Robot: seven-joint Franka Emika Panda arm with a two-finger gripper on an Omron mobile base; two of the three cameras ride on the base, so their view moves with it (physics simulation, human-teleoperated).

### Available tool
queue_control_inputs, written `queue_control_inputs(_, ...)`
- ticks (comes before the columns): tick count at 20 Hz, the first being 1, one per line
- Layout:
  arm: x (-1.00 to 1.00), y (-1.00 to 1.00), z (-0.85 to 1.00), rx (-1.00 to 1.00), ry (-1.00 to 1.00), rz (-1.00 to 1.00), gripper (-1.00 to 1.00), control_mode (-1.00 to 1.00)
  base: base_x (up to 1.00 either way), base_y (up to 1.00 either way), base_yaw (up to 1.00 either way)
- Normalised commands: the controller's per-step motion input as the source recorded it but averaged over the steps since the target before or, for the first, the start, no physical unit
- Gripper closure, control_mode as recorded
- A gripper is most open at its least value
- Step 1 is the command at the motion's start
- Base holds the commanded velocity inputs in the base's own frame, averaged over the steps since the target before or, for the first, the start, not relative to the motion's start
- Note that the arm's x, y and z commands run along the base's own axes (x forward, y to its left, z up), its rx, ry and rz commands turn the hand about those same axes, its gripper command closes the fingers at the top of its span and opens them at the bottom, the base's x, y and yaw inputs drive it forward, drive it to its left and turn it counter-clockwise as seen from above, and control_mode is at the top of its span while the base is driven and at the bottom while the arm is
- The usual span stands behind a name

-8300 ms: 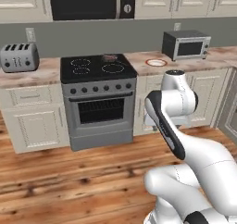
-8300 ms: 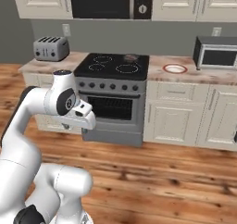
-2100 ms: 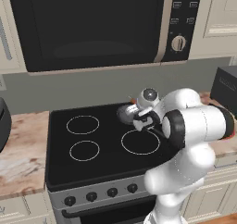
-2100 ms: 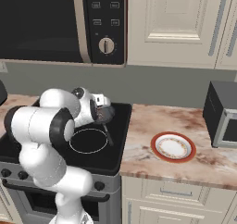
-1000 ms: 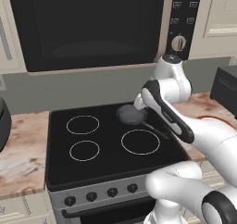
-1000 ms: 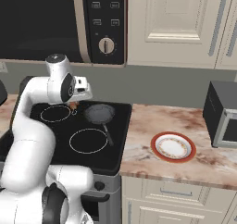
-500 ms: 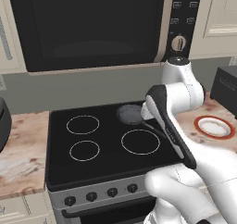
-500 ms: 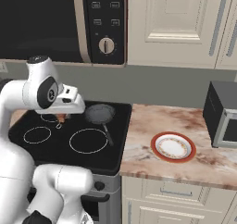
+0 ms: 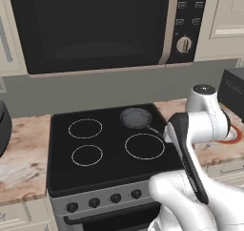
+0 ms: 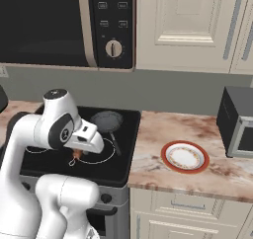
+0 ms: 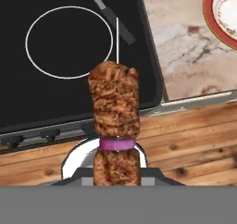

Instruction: Place the cold items (mango and tomato) from the fridge in one tupperware on the dining counter. Place the warm items (kebab skewer and hot dog) in the stove area in another tupperware.

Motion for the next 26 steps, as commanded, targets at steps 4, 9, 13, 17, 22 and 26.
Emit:
queue_control_inputs(4, -0.02, 0.0, -0.05, 0.0, 0.0, 0.0, 1.0, -1.0, 0.0, 0.0, 0.0)
queue_control_inputs(9, -0.24, 0.0, -0.14, 0.01, 0.02, 0.01, 1.0, 1.0, -0.28, 0.1, 0.03)
queue_control_inputs(13, 0.0, 0.0, 0.0, 0.0, 0.0, 0.0, 1.0, 1.0, -0.97, 0.31, 0.23)
queue_control_inputs(17, 0.0, 0.0, 0.0, 0.0, 0.0, 0.0, 1.0, 1.0, -0.61, 0.51, 0.55)
queue_control_inputs(22, 0.0, 0.0, 0.0, 0.0, 0.0, 0.0, 1.0, 1.0, -0.27, 0.87, 0.58)
queue_control_inputs(26, 0.0, 0.0, 0.0, 0.0, 0.0, 0.0, 1.0, 1.0, -0.08, 0.54, 0.66)
